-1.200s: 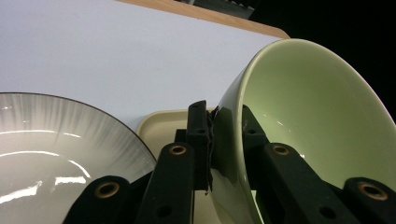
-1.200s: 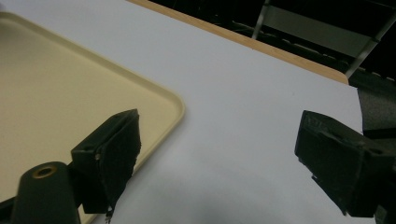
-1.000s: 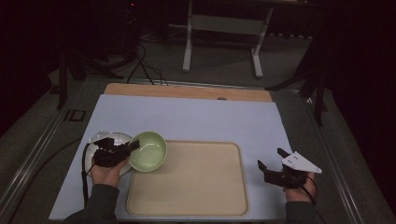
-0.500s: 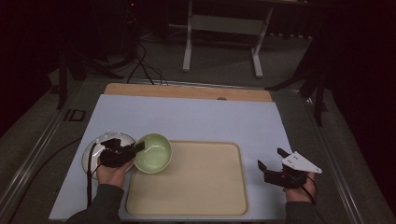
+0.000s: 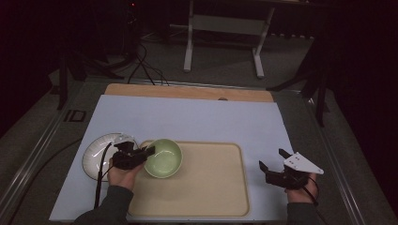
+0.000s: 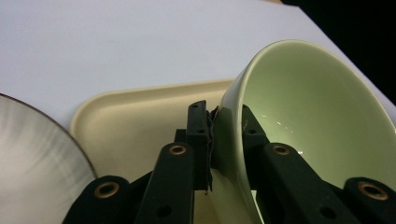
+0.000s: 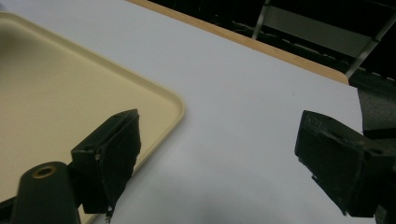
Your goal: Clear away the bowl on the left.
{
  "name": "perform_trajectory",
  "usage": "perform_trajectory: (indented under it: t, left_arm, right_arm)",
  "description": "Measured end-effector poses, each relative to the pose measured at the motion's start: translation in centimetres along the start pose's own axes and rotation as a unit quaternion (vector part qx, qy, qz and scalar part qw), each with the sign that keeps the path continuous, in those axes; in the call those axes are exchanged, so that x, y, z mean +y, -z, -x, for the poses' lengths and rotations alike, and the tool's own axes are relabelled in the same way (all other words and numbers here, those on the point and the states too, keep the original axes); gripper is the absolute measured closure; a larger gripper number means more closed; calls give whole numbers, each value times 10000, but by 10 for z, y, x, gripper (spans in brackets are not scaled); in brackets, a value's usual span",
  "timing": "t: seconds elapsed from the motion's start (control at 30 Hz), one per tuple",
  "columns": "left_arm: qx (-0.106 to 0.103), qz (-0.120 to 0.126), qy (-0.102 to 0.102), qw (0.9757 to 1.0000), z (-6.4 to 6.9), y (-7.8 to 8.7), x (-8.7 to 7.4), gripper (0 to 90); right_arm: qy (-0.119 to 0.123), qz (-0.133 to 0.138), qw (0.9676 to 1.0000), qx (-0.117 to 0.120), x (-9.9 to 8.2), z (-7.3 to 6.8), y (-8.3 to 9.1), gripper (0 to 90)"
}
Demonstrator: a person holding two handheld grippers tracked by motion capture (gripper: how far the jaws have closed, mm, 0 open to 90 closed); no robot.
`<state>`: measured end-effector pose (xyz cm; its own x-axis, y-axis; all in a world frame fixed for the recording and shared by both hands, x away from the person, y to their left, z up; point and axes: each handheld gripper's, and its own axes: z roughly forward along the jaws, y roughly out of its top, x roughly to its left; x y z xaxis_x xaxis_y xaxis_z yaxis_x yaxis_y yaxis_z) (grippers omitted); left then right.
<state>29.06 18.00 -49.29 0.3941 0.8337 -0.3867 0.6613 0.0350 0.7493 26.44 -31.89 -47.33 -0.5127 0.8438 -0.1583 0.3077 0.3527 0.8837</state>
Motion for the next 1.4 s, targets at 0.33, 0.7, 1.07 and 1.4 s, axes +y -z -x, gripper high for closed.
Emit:
perform_trajectory:
  t: [0.33,0.7,1.07,1.4]
  left_arm:
    - [-112,-207,-121,9997,13,-17,-6,808]
    - [-227,-410,-268,9985,28,-34,-14,806]
    - [-350,-386,-424,9977,43,-45,-20,804]
    - [-155,-360,-441,9983,47,-51,-23,740]
  right_arm:
    - [5,5,10000,-3,0,0,0,138]
    - [3,18,10000,-6,0,0,1,138]
    - [4,6,10000,-12,0,0,1,138]
    - [8,-9,10000,-5,0,0,0,138]
